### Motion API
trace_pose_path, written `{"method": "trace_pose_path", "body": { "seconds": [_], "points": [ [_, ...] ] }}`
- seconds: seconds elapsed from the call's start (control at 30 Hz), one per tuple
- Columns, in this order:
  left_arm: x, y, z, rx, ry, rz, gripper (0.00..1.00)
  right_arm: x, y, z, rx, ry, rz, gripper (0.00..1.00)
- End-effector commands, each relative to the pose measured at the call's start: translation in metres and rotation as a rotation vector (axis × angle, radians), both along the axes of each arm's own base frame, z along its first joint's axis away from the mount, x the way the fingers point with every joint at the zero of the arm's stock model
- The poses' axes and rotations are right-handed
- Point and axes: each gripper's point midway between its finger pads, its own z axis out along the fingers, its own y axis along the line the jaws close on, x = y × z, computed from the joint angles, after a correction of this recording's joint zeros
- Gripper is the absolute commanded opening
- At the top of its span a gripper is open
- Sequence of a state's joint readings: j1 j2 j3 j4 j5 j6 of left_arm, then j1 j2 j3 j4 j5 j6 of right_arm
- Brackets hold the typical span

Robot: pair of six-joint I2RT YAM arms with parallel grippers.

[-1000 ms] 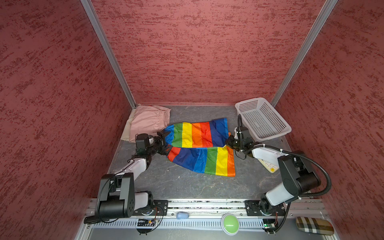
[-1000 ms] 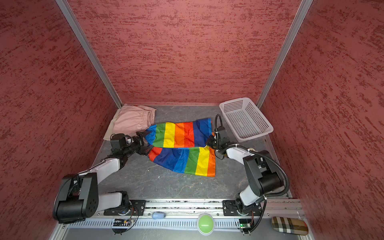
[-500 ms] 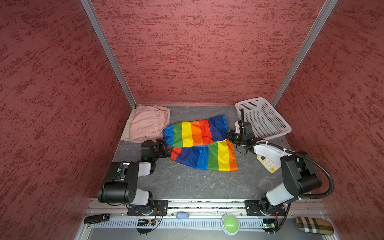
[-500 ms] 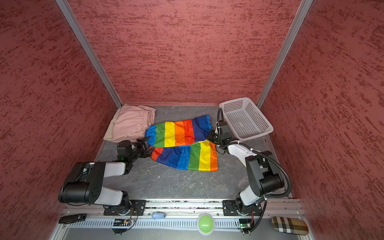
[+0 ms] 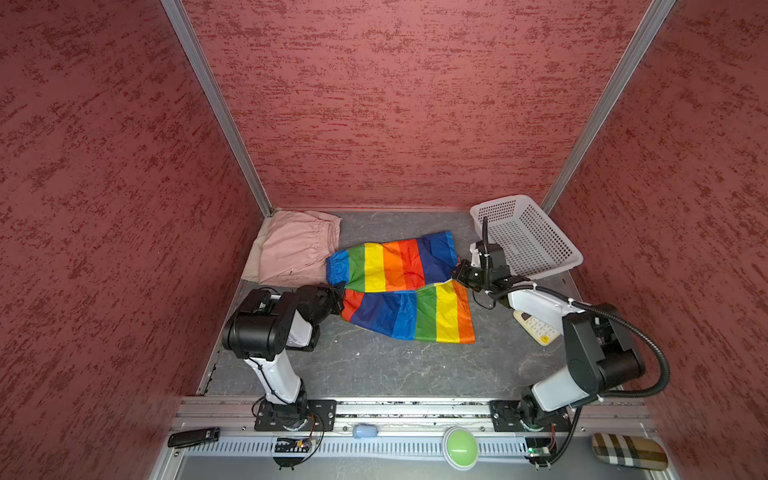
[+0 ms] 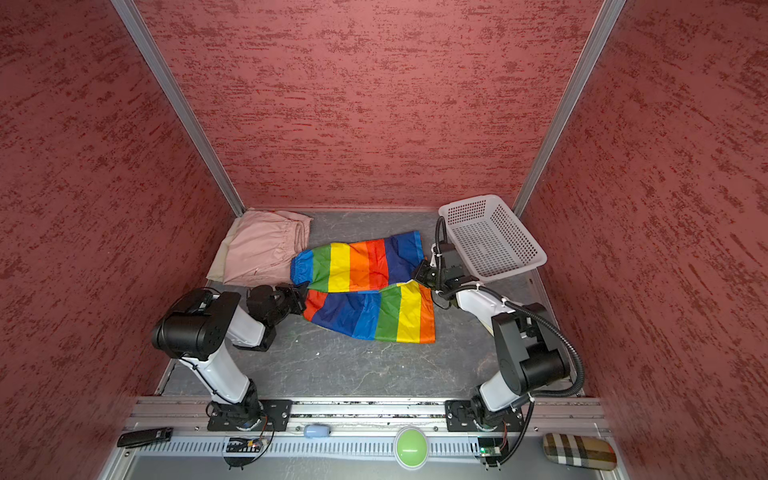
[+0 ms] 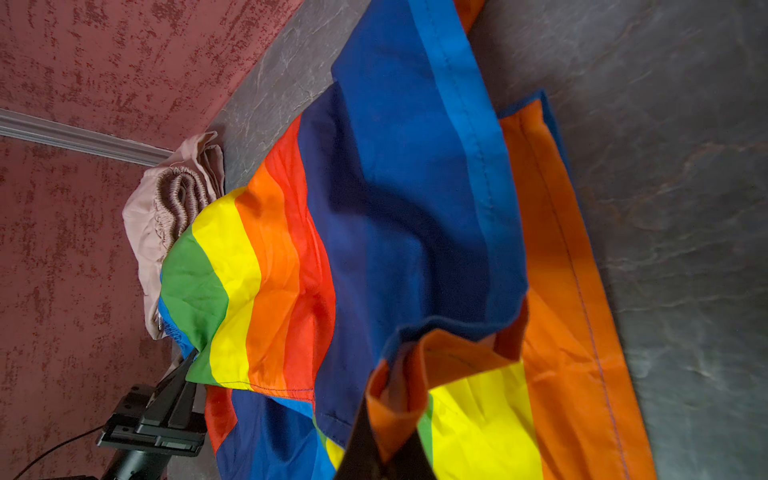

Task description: Fold and stack the shorts

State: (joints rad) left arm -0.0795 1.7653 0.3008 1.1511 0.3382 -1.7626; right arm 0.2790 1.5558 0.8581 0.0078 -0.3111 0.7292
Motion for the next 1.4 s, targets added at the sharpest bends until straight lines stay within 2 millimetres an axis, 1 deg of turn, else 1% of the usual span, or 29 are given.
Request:
{"method": "trace_pose_path", "body": {
  "seconds": [0.0, 0.07, 0.17, 0.23, 0.3, 0.33, 0.4, 0.5, 0.57, 0.67, 0.77, 0.83, 0.93, 1.03, 1.07, 1.1, 1.13, 1.17, 1.2, 1.23, 1.27, 1.33, 1.37],
  "points": [
    [0.024, -0.004, 0.039, 0.004, -0.146, -0.025, 0.0, 0.016, 0.0, 0.045, 0.037, -0.084, -0.001, 0.0],
    [0.031, -0.007, 0.055, -0.002, -0.164, -0.05, 0.0, 0.016, -0.002, 0.067, 0.03, -0.117, -0.004, 0.0],
    [0.035, -0.005, 0.081, 0.016, -0.181, -0.084, 0.0, 0.004, -0.004, 0.096, 0.032, -0.16, 0.003, 0.0],
    [0.031, -0.003, 0.096, 0.04, -0.175, -0.116, 0.0, -0.01, -0.006, 0.103, 0.02, -0.165, 0.009, 0.0],
    [0.022, -0.002, 0.109, 0.075, -0.168, -0.166, 0.0, -0.029, -0.009, 0.101, 0.0, -0.154, 0.008, 0.0],
    [0.016, -0.001, 0.111, 0.088, -0.158, -0.181, 0.0, -0.039, -0.009, 0.097, -0.002, -0.145, 0.008, 0.0],
    [-0.001, 0.002, 0.105, 0.112, -0.114, -0.209, 0.0, -0.062, -0.006, 0.081, 0.006, -0.109, 0.011, 0.0],
    [-0.029, 0.003, 0.078, 0.14, -0.025, -0.248, 0.0, -0.097, 0.007, 0.042, 0.016, -0.029, 0.031, 0.0],
    [-0.047, 0.003, 0.053, 0.128, 0.029, -0.254, 0.0, -0.12, 0.011, 0.007, 0.021, 0.042, 0.032, 0.0],
    [-0.064, 0.004, 0.021, 0.114, 0.083, -0.269, 0.0, -0.143, 0.008, -0.031, 0.061, 0.117, 0.006, 0.0],
    [-0.077, -0.001, -0.004, 0.113, 0.136, -0.299, 0.0, -0.152, -0.004, -0.057, 0.021, 0.165, -0.034, 0.0],
    [-0.086, -0.004, -0.02, 0.114, 0.182, -0.318, 0.0, -0.151, -0.008, -0.07, -0.002, 0.183, -0.043, 0.0],
    [-0.082, -0.006, -0.03, 0.124, 0.174, -0.335, 0.0, -0.138, -0.007, -0.081, 0.006, 0.203, -0.043, 0.0],
    [-0.068, -0.012, -0.039, 0.097, 0.164, -0.348, 0.0, -0.11, -0.011, -0.081, 0.02, 0.195, -0.059, 0.0],
    [-0.061, -0.014, -0.04, 0.08, 0.147, -0.347, 0.0, -0.096, -0.014, -0.076, 0.016, 0.18, -0.062, 0.0],
    [-0.052, -0.016, -0.039, 0.059, 0.127, -0.34, 0.0, -0.083, -0.015, -0.069, 0.014, 0.167, -0.061, 0.0],
    [-0.04, -0.018, -0.034, 0.034, 0.088, -0.328, 0.0, -0.068, -0.016, -0.059, 0.012, 0.145, -0.056, 0.0],
    [-0.027, -0.019, -0.027, 0.006, 0.053, -0.318, 0.0, -0.052, -0.017, -0.041, 0.009, 0.108, -0.05, 0.0],
    [-0.014, -0.021, -0.019, -0.013, 0.02, -0.314, 0.0, -0.042, -0.019, -0.038, -0.008, 0.114, -0.048, 0.0],
    [-0.003, -0.023, -0.011, -0.029, -0.001, -0.311, 0.0, -0.025, -0.021, -0.017, -0.023, 0.076, -0.041, 0.0],
    [0.006, -0.024, -0.003, -0.03, -0.012, -0.307, 0.0, -0.014, -0.022, -0.001, -0.038, 0.05, -0.037, 0.0],
    [0.02, -0.025, 0.022, 0.029, -0.026, -0.312, 0.0, 0.005, -0.027, 0.04, -0.068, -0.016, -0.033, 0.0],
    [0.024, -0.024, 0.035, 0.072, -0.029, -0.32, 0.0, 0.01, -0.028, 0.057, -0.077, -0.046, -0.031, 0.0]
  ]
}}
